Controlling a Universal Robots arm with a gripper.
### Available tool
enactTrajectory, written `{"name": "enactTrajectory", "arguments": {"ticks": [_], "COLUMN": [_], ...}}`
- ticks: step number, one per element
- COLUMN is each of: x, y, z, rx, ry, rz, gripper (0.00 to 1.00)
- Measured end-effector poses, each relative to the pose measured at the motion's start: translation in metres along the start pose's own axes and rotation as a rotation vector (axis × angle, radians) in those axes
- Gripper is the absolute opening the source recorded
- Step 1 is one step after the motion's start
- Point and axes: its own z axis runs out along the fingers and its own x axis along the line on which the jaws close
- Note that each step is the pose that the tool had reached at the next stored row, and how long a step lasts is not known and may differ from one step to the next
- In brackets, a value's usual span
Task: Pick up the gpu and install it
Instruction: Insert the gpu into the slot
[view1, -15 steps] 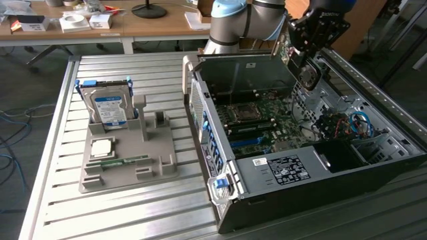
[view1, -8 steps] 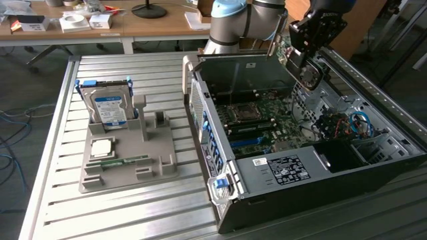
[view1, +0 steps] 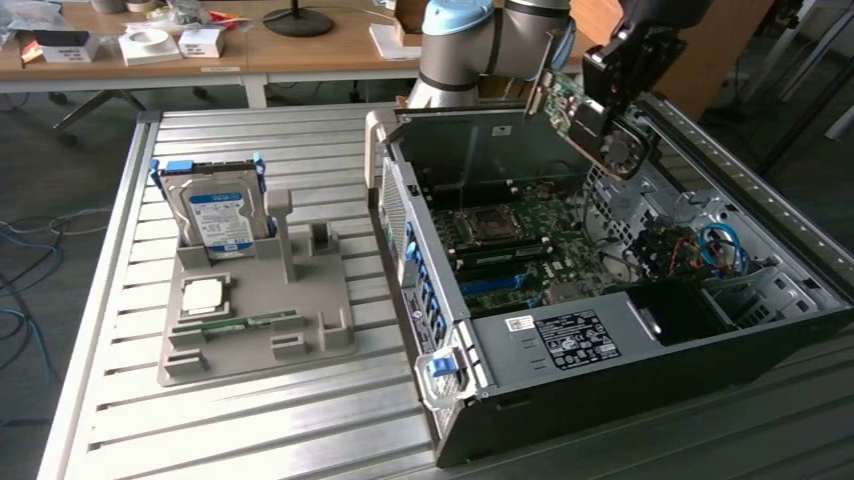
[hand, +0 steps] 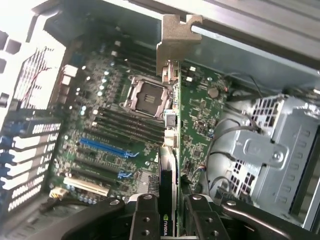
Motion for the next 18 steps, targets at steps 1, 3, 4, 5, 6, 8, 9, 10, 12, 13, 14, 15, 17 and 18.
{"name": "enactTrajectory", "arguments": {"ticks": [1,3,4,5,6,8,9,10,12,13,14,15,17,18], "x": [0.0,0.0,0.0,0.0,0.0,0.0,0.0,0.0,0.0,0.0,0.0,0.0,0.0,0.0], "y": [0.0,0.0,0.0,0.0,0.0,0.0,0.0,0.0,-0.0001,-0.0001,-0.0001,-0.0001,-0.0001,-0.0001], "z": [0.0001,0.0003,0.0004,0.0004,0.0005,0.0007,0.0008,0.0009,0.0011,0.0013,0.0014,0.0015,0.0018,0.0019], "rx": [-0.0005,-0.0013,-0.0017,-0.0021,-0.0026,-0.0034,-0.0039,-0.0043,-0.0051,-0.0055,-0.006,-0.0063,-0.0073,-0.0077], "ry": [0.0009,0.0025,0.0033,0.0042,0.0049,0.0067,0.0075,0.0083,0.01,0.0107,0.0116,0.0125,0.0141,0.0149], "rz": [-0.019,-0.055,-0.073,-0.091,-0.109,-0.146,-0.164,-0.182,-0.218,-0.236,-0.254,-0.273,-0.31,-0.328], "gripper": [0.26,0.26,0.26,0.26,0.26,0.26,0.26,0.26,0.26,0.26,0.26,0.26,0.26,0.26]}}
